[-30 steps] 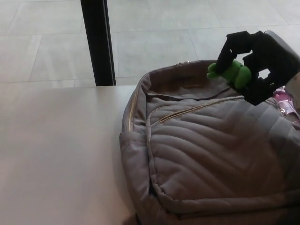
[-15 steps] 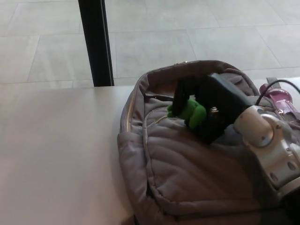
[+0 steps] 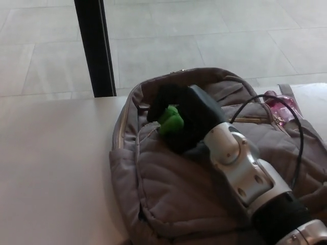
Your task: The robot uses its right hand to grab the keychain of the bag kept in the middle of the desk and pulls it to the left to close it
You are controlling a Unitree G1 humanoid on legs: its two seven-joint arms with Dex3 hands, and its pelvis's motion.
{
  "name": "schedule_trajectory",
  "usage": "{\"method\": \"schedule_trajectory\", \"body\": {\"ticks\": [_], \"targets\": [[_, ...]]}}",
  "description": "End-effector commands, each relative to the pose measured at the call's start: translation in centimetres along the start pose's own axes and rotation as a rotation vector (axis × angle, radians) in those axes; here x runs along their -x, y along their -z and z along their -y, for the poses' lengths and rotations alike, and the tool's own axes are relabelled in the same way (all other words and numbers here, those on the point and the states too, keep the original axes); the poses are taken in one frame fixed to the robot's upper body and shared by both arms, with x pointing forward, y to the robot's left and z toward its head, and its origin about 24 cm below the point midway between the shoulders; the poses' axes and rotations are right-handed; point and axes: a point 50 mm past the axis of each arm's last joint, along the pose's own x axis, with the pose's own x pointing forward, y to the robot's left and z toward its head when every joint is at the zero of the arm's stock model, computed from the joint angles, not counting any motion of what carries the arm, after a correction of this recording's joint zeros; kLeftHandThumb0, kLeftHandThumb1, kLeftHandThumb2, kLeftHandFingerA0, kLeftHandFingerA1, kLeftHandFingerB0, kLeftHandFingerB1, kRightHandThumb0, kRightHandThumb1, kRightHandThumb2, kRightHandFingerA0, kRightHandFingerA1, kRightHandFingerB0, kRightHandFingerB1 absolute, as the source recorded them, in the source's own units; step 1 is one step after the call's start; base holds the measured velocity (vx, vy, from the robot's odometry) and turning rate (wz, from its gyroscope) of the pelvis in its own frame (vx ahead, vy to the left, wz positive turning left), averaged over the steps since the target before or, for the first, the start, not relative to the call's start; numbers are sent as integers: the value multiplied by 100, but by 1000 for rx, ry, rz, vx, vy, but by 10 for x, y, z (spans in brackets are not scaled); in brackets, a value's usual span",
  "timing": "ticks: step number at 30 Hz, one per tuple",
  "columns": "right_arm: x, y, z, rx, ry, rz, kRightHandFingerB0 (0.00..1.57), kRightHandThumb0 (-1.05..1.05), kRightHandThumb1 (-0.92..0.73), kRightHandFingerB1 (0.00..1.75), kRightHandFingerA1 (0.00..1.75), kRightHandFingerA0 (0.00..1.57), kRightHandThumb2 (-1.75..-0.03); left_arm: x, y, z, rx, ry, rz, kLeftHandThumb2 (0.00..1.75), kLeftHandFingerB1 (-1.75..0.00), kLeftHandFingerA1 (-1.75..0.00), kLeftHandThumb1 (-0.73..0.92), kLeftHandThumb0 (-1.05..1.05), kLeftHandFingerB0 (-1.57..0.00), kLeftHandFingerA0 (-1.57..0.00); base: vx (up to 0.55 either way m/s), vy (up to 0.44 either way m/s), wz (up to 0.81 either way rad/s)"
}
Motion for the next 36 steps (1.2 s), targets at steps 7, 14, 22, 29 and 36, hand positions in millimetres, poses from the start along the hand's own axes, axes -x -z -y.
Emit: {"method": "schedule_trajectory", "body": {"ticks": [7,14,22,29,36], "targets": [[-25,-110,-47,-56,-73,174,81,-15,-41,158,175,93,-125,-8,-2,9,-111,-8,-39,94,-115,-126,60,-105,-70,-77,0,0,4],[-23,-159,-68,-111,-153,237,82,-18,-51,104,175,81,-97,-13,-9,18,-108,37,-1,86,-116,-128,64,-105,-66,-75,0,0,0],[15,-170,-141,-188,-332,269,86,-17,-44,162,175,97,-129,-22,-12,34,-114,53,5,89,-113,-119,61,-105,-71,-81,0,0,0],[55,-168,-194,-290,-516,279,89,-28,-42,164,175,100,-124,-27,-21,41,-136,62,33,130,-112,-120,42,-96,-77,-84,0,0,0],[88,-155,-224,-213,-694,361,68,-19,-62,153,172,79,-99,-27,-22,42,-177,72,37,89,-122,-131,61,-105,-66,-66,0,0,0]]}}
